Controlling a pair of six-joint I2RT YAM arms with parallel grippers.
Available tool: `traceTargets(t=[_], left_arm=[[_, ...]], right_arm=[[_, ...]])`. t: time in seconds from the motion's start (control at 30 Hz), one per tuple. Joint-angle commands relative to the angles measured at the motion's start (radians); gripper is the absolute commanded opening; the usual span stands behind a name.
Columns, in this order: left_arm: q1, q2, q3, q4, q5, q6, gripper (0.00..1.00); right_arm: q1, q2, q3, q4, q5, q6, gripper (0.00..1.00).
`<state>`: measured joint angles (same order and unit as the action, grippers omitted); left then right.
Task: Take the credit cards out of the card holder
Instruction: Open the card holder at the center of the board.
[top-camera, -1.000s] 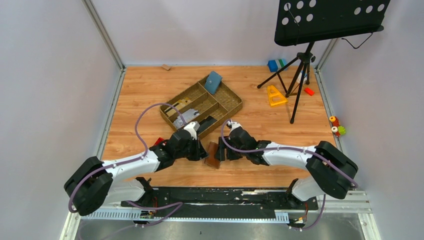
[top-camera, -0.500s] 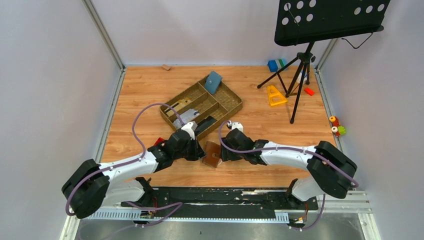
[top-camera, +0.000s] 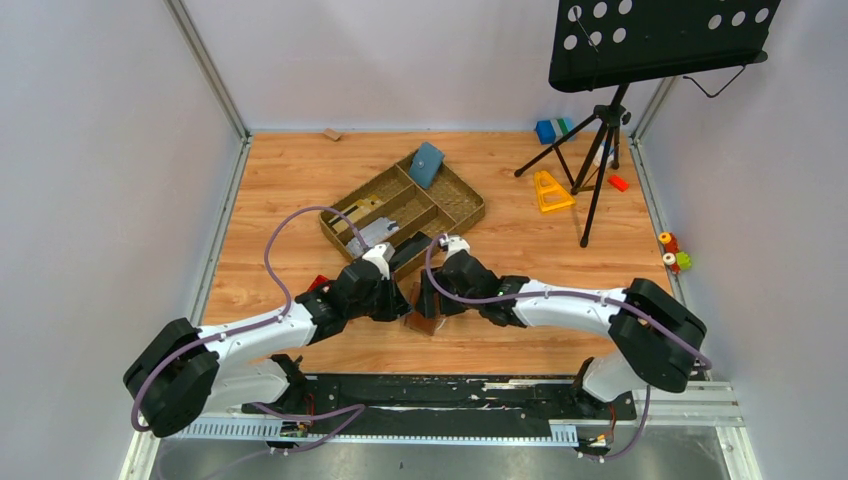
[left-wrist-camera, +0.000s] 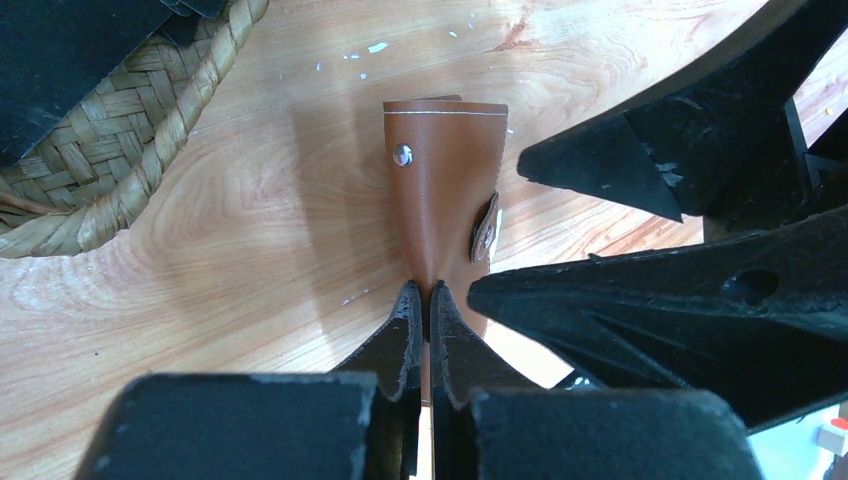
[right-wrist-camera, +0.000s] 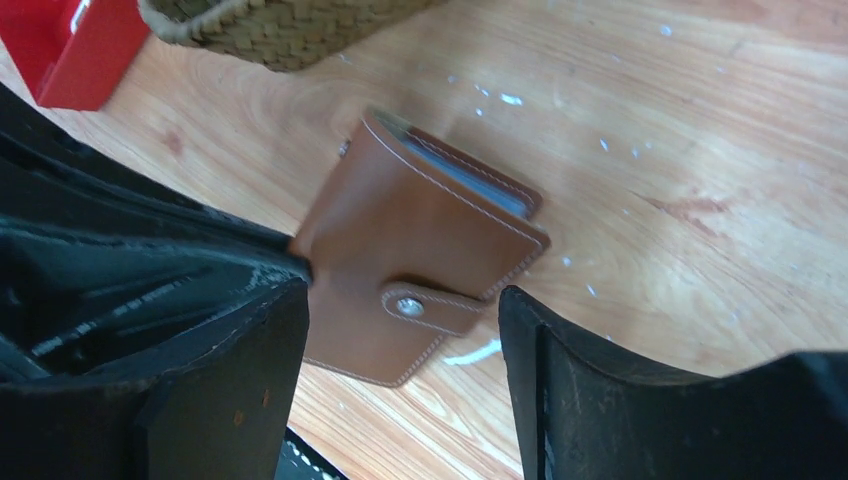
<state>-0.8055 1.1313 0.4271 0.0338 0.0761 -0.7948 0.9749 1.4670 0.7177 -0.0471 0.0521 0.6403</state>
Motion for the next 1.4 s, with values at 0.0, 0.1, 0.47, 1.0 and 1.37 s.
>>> traceTargets(t=[0.0,0.1,0.47,1.0,1.37], left_arm=[[-0.006,-0.01,0.01,0.04,0.015,-0.01,0.0],[-0.006,-0.013,0.009,0.043,0.017,-0.012,0.0],[-0.006,-0.047,0.008,0.008,-0.02,-0.002,0.0],[-0.007,-0.072,0.007,-0.018,-0.039,0.003,0.0],[-0.007,-0.051,0.003,0.019,-0.013,-0.01,0.0]], right_arm=[[0.014,0.056,0.093,-0.02,0.059,0.005,0.7],[0.019,0.096,0.121,-0.087,0.114,0.008,0.67],[0.021,0.058,0.041,-0.176,0.202,0.001,0.57],[0.02,-0.084,0.022,-0.272,0.279,-0.045,0.56],[0.025,-0.115,0.006,-0.056,0.083,-0.028,0.61]])
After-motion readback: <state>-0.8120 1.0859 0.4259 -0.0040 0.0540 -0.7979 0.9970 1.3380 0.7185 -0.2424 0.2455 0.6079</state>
